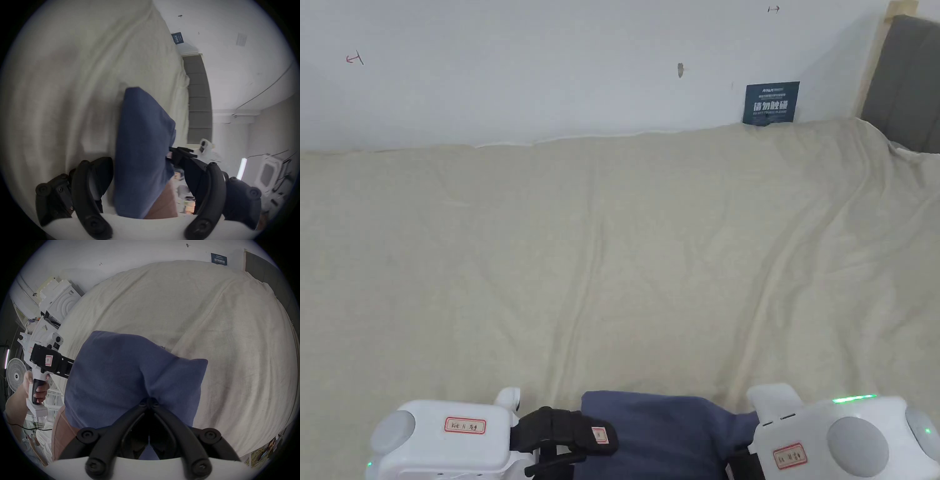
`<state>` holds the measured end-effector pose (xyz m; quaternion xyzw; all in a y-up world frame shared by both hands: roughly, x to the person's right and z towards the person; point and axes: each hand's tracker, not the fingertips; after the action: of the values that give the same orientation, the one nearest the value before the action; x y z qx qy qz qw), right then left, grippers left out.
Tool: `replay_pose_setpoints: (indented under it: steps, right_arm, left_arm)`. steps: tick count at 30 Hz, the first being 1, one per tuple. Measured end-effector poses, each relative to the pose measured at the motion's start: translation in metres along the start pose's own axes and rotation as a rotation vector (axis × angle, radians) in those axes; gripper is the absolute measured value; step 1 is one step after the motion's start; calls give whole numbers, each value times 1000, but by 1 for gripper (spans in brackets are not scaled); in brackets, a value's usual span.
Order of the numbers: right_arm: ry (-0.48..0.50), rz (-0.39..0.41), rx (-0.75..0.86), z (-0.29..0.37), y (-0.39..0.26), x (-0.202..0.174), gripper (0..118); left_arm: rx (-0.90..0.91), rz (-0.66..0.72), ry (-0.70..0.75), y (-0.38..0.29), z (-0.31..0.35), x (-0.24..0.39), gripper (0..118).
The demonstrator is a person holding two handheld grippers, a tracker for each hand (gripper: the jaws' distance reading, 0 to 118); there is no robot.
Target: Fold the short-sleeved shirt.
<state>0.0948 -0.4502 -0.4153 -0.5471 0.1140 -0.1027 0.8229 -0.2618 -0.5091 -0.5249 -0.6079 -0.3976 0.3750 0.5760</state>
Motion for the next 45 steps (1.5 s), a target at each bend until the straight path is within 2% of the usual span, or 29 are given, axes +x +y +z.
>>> replay_pose_setpoints:
  steps: [4, 7, 8, 9, 10, 11, 12, 17, 24, 25, 29, 34, 40, 45]
  right_arm:
    - [27, -39, -3, -1, 0, 7, 1]
    - [52, -69, 2, -2, -1, 12, 1]
    - [57, -76, 3, -2, -2, 14, 1]
    - [62, -82, 4, -2, -2, 14, 1]
    - [65, -86, 5, -2, -2, 15, 1]
    - [67, -87, 5, -2, -2, 15, 1]
    - [70, -88, 5, -2, -2, 15, 1]
    - [67, -80, 16, 0, -4, 13, 1]
    - [58, 1, 113, 23, -15, -4, 1]
    - [68, 11, 127, 29, -17, -8, 1]
    - [107, 23, 150, 47, -21, -22, 1]
    - [179, 1, 148, 55, -18, -49, 1]
    - [178, 47, 126, 52, -16, -90, 1]
    - [176, 76, 88, 42, -9, -112, 1]
  left_arm:
    - [-51, 43, -133, 0, -24, -14, 95]
    - [-32, -3, -79, -3, -30, -5, 93]
    - [-24, -7, -72, -3, -30, -3, 83]
    - [-15, -10, -47, -3, -30, -1, 68]
    - [4, -47, 23, -4, -31, 4, 40]
    - [24, -90, 102, -3, -28, 5, 24]
    - [32, -128, 150, -5, -31, 7, 24]
    - [31, -96, 158, -11, -33, 17, 24]
    - [55, -253, 342, -18, -8, 62, 24]
    - [74, -289, 372, -19, 5, 68, 24]
    - [125, -272, 443, -18, 70, 73, 23]
    - [205, -282, 663, -14, 180, 60, 23]
    - [274, -227, 930, -1, 298, 21, 23]
    - [285, -138, 1130, 13, 365, -17, 23]
